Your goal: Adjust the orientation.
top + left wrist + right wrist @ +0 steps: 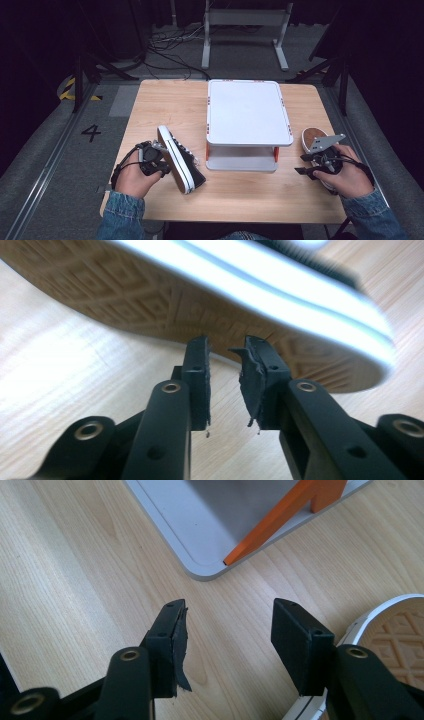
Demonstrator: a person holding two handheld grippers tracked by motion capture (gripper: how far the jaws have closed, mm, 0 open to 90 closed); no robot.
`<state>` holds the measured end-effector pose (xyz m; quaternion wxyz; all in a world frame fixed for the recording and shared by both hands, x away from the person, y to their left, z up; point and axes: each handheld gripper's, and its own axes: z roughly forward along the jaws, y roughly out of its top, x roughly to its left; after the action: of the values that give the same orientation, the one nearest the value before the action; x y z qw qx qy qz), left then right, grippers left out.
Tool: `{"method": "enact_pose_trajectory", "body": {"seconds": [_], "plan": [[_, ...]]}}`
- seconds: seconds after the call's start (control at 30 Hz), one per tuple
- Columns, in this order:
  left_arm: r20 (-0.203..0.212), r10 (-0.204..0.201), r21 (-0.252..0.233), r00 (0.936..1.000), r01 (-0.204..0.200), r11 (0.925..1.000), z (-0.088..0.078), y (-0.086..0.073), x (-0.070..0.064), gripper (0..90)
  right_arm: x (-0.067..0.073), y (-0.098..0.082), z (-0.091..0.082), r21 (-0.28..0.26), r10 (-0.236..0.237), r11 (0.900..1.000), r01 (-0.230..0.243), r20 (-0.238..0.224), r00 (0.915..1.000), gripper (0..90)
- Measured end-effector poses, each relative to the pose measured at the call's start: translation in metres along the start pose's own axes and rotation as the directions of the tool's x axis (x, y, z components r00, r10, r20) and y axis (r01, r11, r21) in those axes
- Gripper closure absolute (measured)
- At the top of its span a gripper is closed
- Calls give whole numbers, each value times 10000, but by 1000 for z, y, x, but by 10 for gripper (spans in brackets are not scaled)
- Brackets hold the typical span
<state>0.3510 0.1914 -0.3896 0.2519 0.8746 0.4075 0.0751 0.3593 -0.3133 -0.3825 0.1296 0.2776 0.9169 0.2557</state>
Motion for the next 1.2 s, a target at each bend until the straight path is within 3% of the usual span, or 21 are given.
{"method": "enact_pose_trajectory", "body": {"seconds": [0.07, 0.17, 0.27, 0.4, 0.43, 0.67, 0.9, 1.07, 1.13, 1.2], "plan": [[196, -105, -498, 9998, 115, 9987, -11, 6, -7, 760, 0, -1, -1, -19, 73, 10000, -73, 28, 10000, 496], [244, 683, -792, 9974, -662, 9947, -14, 20, -23, 779, 1, -2, 1, 87, 56, 9999, -57, 51, 10000, 496], [367, 1154, -685, 9926, -1127, 9913, -4, 32, -30, 788, 4, -3, 4, 175, 27, 9998, -26, -50, 10000, 495], [424, 1390, -188, 9894, -1383, 9902, 13, 39, -29, 819, 6, -6, 6, 230, 133, 9997, -130, -118, 9998, 494], [436, 1377, 2, 9895, -1379, 9905, 17, 38, -28, 822, 5, -7, 7, 267, 137, 9996, -134, -96, 9999, 494], [490, 1078, 47, 9930, -1082, 9941, 12, 31, -22, 853, 4, -7, 8, 298, 146, 9995, -141, -170, 9997, 492], [335, 339, 283, 9989, -348, 9990, -7, 8, -14, 851, 3, -2, 13, 303, 37, 9995, -28, -313, 9995, 486], [24, 181, 1335, 9998, -183, 9909, -16, -9, -6, 820, 2, 2, 16, 331, -47, 9994, 59, -358, 9993, 483], [-236, 217, 1100, 9995, -190, 9938, -18, -15, -2, 727, 2, 3, 17, 333, -47, 9994, 59, -385, 9992, 480], [-508, -63, 1267, 9987, 127, 9919, -18, -22, 5, 714, 3, 3, 16, 303, -59, 9995, 71, -392, 9992, 479]]}}
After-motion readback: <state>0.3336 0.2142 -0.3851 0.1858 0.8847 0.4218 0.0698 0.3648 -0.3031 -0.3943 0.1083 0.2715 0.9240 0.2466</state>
